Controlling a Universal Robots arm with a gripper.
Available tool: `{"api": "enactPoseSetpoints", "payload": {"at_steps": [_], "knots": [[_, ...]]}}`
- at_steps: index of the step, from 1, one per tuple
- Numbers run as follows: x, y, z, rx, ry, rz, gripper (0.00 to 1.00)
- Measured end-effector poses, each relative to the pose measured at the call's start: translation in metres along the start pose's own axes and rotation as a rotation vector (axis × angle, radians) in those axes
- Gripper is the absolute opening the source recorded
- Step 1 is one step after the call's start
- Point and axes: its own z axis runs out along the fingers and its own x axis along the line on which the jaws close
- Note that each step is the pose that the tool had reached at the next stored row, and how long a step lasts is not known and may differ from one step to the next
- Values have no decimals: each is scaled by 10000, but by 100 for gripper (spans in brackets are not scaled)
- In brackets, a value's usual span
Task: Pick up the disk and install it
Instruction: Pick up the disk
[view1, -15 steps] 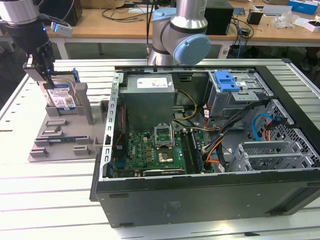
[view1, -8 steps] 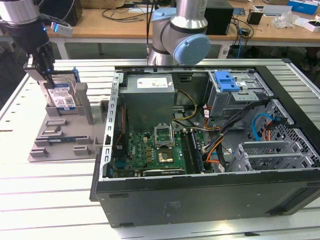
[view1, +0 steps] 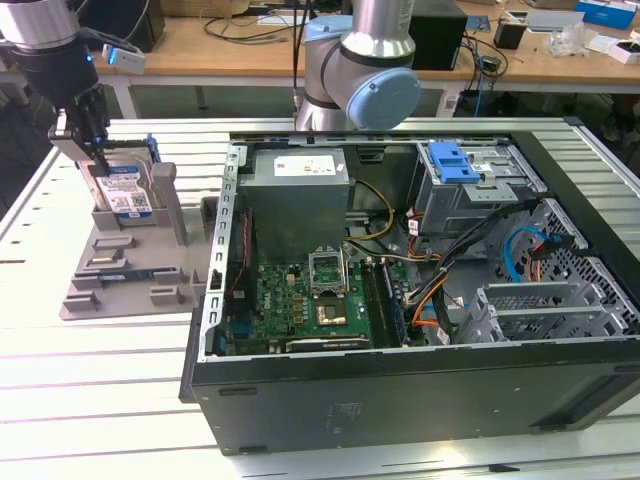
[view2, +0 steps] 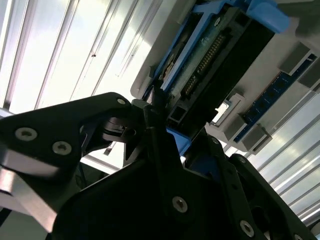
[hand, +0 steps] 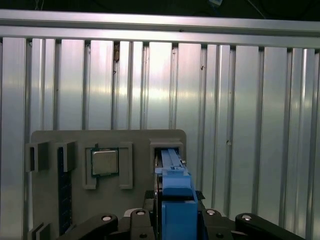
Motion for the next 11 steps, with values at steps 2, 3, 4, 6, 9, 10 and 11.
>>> {"api": "enactPoseSetpoints", "payload": {"at_steps": [2,3,4,6,9,10,11], "knots": [[0,-1,0,0,0,0,37],[0,-2,0,0,0,0,37],[0,-2,0,0,0,0,37],[0,-3,0,0,0,0,37],[0,-6,0,1,0,0,37],[0,-6,0,0,0,0,37],[0,-7,-2,1,0,0,37]]}}
